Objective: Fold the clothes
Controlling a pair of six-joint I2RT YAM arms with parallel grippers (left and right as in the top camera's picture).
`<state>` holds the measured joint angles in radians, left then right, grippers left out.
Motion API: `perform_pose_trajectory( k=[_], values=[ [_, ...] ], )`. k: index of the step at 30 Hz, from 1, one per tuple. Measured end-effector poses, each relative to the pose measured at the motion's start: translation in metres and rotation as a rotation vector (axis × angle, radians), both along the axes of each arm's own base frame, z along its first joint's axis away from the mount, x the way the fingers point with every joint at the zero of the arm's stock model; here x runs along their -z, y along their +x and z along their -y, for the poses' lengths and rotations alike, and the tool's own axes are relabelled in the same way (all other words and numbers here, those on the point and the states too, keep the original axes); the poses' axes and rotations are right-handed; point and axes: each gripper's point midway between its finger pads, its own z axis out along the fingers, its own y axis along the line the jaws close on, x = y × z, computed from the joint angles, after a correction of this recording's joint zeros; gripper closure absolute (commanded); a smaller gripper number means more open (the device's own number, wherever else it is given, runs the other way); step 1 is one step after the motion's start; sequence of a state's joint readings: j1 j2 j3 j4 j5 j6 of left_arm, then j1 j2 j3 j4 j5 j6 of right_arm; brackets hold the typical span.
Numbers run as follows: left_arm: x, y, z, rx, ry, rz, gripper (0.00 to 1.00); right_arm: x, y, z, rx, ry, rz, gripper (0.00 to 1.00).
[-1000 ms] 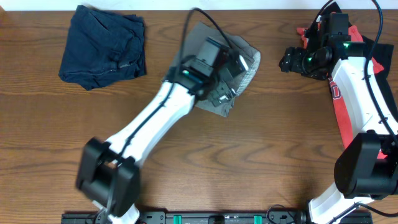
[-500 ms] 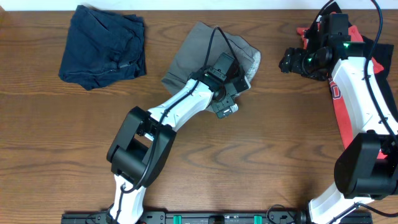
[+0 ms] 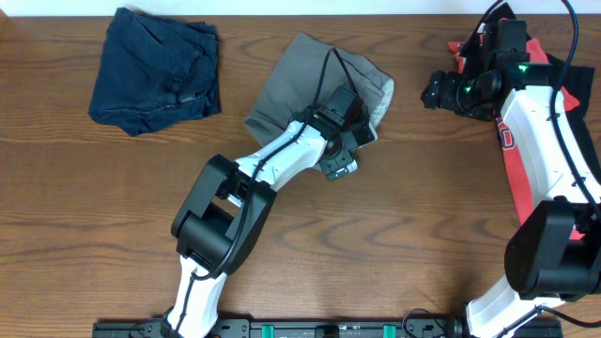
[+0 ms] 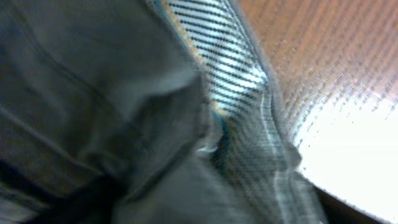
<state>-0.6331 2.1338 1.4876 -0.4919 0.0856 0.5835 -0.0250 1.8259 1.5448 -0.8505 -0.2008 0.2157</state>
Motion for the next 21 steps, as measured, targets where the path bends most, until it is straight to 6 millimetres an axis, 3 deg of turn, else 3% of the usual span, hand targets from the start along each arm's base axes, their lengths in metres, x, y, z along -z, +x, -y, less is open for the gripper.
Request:
perform_pose_trajectory(
  k=[3,4,16,21],
  values=[
    [0.001,0.000,0.000,0.006,0.010,0.009,0.85,0.000,0.000,0.000,0.000,0.000,0.002,0.15],
    [0.001,0.000,0.000,0.010,0.013,0.011,0.92,0.000,0.000,0.000,0.000,0.000,0.002,0.15],
    [-0.006,0.006,-0.004,-0.038,0.028,0.042,0.94,0.000,0.000,0.005,0.012,0.000,-0.002,0.15],
    [-0.038,0.025,-0.023,-0.128,0.054,0.142,0.94,0.000,0.000,0.007,0.016,0.000,-0.003,0.15]
  ],
)
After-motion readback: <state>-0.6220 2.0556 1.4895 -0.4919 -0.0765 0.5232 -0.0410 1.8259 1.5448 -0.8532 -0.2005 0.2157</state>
